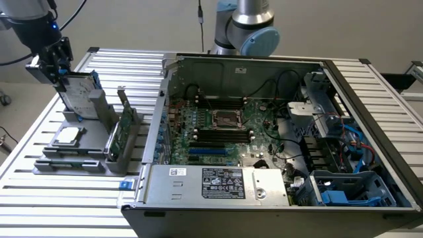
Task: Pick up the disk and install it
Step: 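Pick up the disk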
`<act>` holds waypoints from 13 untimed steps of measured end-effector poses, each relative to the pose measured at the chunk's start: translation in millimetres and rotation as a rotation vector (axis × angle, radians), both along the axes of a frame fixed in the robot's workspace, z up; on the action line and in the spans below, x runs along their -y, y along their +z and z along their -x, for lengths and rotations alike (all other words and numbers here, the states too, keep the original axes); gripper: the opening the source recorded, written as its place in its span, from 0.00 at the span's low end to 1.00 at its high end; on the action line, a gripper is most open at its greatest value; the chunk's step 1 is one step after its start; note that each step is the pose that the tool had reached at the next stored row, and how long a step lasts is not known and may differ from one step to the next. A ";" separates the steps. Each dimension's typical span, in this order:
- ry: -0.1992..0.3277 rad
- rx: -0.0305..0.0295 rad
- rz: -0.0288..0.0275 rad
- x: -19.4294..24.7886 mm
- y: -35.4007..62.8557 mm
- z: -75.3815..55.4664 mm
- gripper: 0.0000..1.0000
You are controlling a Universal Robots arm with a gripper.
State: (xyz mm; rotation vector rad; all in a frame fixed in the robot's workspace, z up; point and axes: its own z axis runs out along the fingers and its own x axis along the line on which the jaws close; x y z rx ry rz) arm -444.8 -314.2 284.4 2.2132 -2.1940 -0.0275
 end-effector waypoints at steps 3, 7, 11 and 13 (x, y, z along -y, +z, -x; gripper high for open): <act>0.000 0.0001 0.0000 0.0 -1.3 0.2 0.54; 0.000 -0.0003 0.0000 -0.2 -2.1 0.4 0.54; 0.000 -0.0004 -0.0001 -0.6 -2.6 0.4 0.54; 0.000 -0.0005 0.0000 -0.7 -2.7 0.4 0.54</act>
